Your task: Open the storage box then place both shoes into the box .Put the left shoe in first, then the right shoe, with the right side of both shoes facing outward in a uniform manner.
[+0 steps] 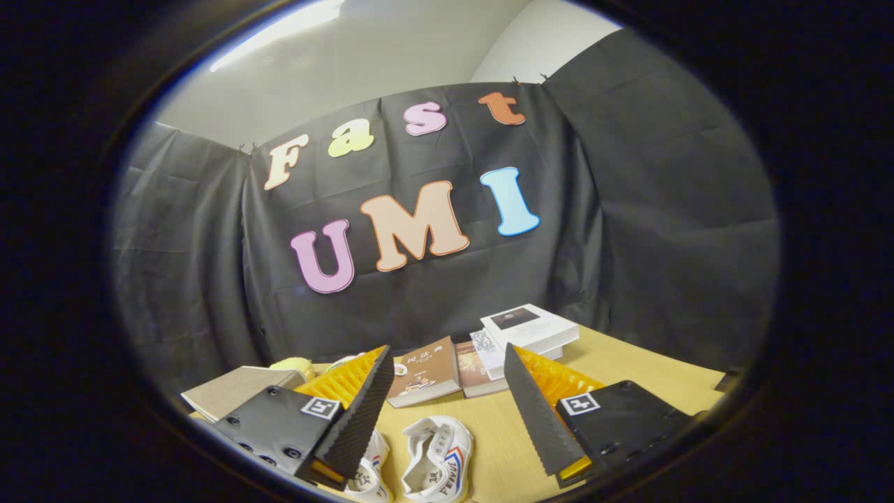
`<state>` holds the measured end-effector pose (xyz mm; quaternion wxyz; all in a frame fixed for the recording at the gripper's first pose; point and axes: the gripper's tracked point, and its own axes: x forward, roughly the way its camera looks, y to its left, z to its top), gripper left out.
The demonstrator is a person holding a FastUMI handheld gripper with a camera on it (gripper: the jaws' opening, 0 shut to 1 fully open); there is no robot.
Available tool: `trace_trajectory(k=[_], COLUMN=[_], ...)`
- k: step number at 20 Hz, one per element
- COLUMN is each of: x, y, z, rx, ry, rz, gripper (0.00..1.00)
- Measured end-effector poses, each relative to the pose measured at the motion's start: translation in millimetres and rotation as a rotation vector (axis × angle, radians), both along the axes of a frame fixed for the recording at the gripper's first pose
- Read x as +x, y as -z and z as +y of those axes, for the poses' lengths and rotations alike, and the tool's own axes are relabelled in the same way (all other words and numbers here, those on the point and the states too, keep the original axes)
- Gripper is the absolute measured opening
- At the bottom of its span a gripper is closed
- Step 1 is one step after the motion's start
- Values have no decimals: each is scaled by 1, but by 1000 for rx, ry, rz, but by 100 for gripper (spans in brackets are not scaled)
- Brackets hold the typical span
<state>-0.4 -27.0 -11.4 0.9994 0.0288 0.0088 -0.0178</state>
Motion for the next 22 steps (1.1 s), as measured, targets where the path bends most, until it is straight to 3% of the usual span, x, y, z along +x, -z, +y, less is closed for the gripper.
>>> trace_trajectory(k=[9,14,17,22], x=[-5,-10,-16,-28], y=[4,16,23,43], z=[-1,28,55,105], rx=[37,109,213,488], ry=[-1,-69,-118,-203], rz=[9,30,45,72], gripper=[98,98,98,98])
